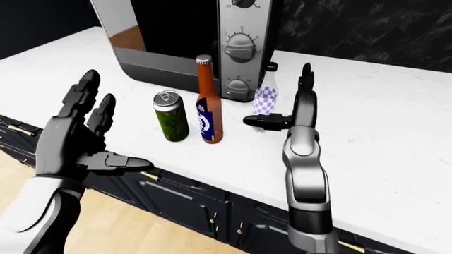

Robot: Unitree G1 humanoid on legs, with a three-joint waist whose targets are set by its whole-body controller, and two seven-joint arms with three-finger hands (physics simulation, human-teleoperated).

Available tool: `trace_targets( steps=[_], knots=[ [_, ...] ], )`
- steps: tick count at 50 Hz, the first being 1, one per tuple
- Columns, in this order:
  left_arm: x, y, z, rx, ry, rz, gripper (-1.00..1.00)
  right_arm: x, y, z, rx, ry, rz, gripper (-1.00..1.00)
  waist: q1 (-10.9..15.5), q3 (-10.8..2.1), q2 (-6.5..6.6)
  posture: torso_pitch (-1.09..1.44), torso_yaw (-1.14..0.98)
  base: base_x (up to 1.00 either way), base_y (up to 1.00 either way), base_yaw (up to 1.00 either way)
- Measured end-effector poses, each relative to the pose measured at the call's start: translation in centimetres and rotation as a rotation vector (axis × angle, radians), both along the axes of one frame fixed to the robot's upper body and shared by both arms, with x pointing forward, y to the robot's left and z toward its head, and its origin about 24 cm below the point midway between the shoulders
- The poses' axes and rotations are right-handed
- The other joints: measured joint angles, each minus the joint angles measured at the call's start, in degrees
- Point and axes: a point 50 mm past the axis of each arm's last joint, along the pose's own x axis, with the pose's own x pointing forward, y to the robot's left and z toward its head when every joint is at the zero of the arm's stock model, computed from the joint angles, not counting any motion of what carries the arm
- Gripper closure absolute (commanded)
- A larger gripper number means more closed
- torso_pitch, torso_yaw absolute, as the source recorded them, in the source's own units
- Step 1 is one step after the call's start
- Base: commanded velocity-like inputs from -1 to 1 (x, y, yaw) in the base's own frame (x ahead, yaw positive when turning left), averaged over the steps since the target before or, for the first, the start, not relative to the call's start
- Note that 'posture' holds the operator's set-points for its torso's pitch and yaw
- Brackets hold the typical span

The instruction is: Move the drinks to the dining counter.

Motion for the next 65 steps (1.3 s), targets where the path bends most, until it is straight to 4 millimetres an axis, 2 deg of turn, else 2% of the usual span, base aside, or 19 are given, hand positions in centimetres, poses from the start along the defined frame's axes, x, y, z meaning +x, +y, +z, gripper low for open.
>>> trace_targets(
  steps=[7,17,22,25,28,40,43,44,45,51,55,61,65],
  knots=[
    [0.0,0.0,0.0,-0.001,0.004,-0.003,-1.0,0.8,0.0,-0.5,-0.006,0.017,0.003,-0.87,-0.25,0.12,-0.18,0.0,0.0,0.0,0.0,0.0],
    [0.0,0.0,0.3,0.0,-0.004,-0.002,-1.0,1.5,0.8,-0.4,-0.012,0.018,0.025,-0.84,0.17,0.34,-0.13,0.0,0.0,0.0,0.0,0.0],
    [0.1,0.1,0.1,-0.003,0.005,0.001,-1.0,1.4,1.4,-0.3,-0.011,0.011,0.048,-0.65,0.28,0.43,-0.06,0.0,0.0,0.0,0.0,0.0],
    [0.1,0.1,0.1,-0.003,0.003,0.003,-1.0,1.4,1.5,0.1,-0.012,0.004,0.052,-0.47,0.29,0.45,-0.03,0.0,0.0,0.0,0.0,0.0],
    [0.0,0.1,0.3,-0.003,-0.003,0.001,-1.0,1.4,1.6,0.3,-0.016,-0.003,0.053,-0.13,0.26,0.34,-0.02,0.0,0.0,0.0,0.0,0.0],
    [-0.1,0.1,0.4,-0.004,-0.003,-0.002,-1.0,1.3,2.0,0.6,-0.024,-0.019,0.074,0.38,0.22,0.08,0.03,0.0,0.0,0.0,0.0,0.0],
    [-0.1,0.1,0.3,-0.004,-0.001,-0.001,-1.0,1.2,1.9,0.6,-0.02,-0.03,0.081,0.73,0.28,0.0,-0.03,0.0,0.0,0.0,0.0,0.0],
    [-0.1,0.1,0.2,-0.004,-0.001,0.0,-1.0,1.1,1.8,0.7,-0.022,-0.03,0.079,0.92,0.31,0.01,-0.05,0.0,0.0,0.0,0.0,0.0],
    [-0.1,0.1,0.2,-0.004,0.0,0.001,-1.0,1.0,1.7,0.7,-0.022,-0.032,0.076,1.0,0.35,0.03,-0.07,0.0,0.0,0.0,0.0,0.0],
    [-0.1,0.2,0.2,-0.003,-0.001,0.005,-1.0,0.0,0.8,1.2,-0.02,-0.034,0.057,1.0,0.44,0.28,-0.22,0.0,0.0,0.0,0.0,0.0],
    [-0.1,0.1,0.4,0.001,-0.004,-0.001,-1.0,-1.5,0.0,2.3,-0.006,-0.059,0.052,1.0,0.57,0.43,-0.21,0.0,0.0,0.0,0.0,0.0],
    [0.9,-0.2,1.2,0.01,-0.009,-0.002,-1.0,-3.7,-1.1,3.6,0.033,-0.105,0.046,1.0,0.63,0.36,-0.49,0.0,0.0,0.0,0.0,0.0],
    [2.0,-0.5,2.0,0.02,-0.012,0.0,-1.0,-4.6,-1.9,4.1,0.057,-0.115,0.027,1.0,0.59,0.48,-0.63,0.0,0.0,0.0,0.0,0.0]
  ],
)
